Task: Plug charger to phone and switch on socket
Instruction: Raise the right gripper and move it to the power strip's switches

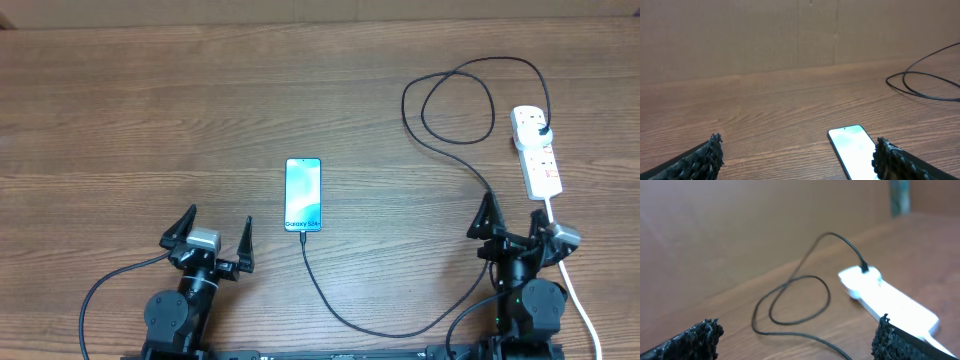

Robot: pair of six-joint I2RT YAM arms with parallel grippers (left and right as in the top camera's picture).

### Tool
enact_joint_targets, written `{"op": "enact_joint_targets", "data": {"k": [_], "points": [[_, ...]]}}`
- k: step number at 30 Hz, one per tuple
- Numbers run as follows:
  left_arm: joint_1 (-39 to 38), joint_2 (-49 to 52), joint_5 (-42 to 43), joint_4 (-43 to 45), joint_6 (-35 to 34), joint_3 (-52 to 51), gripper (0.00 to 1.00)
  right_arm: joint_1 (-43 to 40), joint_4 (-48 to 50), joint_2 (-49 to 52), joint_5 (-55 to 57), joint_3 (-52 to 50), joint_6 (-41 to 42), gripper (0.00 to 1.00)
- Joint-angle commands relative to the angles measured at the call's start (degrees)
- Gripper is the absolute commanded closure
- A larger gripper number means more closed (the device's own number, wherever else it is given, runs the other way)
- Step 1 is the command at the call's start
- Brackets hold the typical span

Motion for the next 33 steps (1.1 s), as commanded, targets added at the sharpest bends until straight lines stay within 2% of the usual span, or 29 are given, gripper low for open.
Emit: {"op": "enact_joint_targets", "data": {"k": [1, 5, 11, 16, 20, 23, 27, 33], "points": [[0.0, -0.5, -0.4, 0.1, 1.1, -0.5, 0.00, -1.1, -2.3, 2.6, 2.2, 5.1, 3.2, 0.00], [0.0, -0.5, -0.4, 0.1, 1.1, -0.5, 0.00, -2.2, -3.9, 8.3, 2.4, 10.7, 3.0, 0.00], [0.0, -0.5, -0.4, 0.1, 1.1, -0.5, 0.01, -2.5, -7.6, 22.0, 2.4, 21.5, 3.0, 0.00], [0.0, -0.5, -0.4, 0.1, 1.1, -0.5, 0.00, -2.5, -15.3, 37.6, 1.2, 32.9, 3.3, 0.00], [0.0, -0.5, -0.4, 0.1, 1.1, -0.5, 0.00, -2.5, -24.9, 50.3, 0.1, 44.4, 9.4, 0.00], [0.0, -0.5, -0.4, 0.2, 1.1, -0.5, 0.00, -2.4, -31.0, 57.4, -2.2, 51.1, 10.1, 0.00], [0.0, -0.5, -0.4, 0.1, 1.1, -0.5, 0.00, -2.4, -37.3, 62.7, -5.1, 54.5, 10.1, 0.00], [0.0, -0.5, -0.4, 0.1, 1.1, -0.5, 0.00, -2.4, -37.7, 64.7, -8.4, 54.5, 10.1, 0.00]]}}
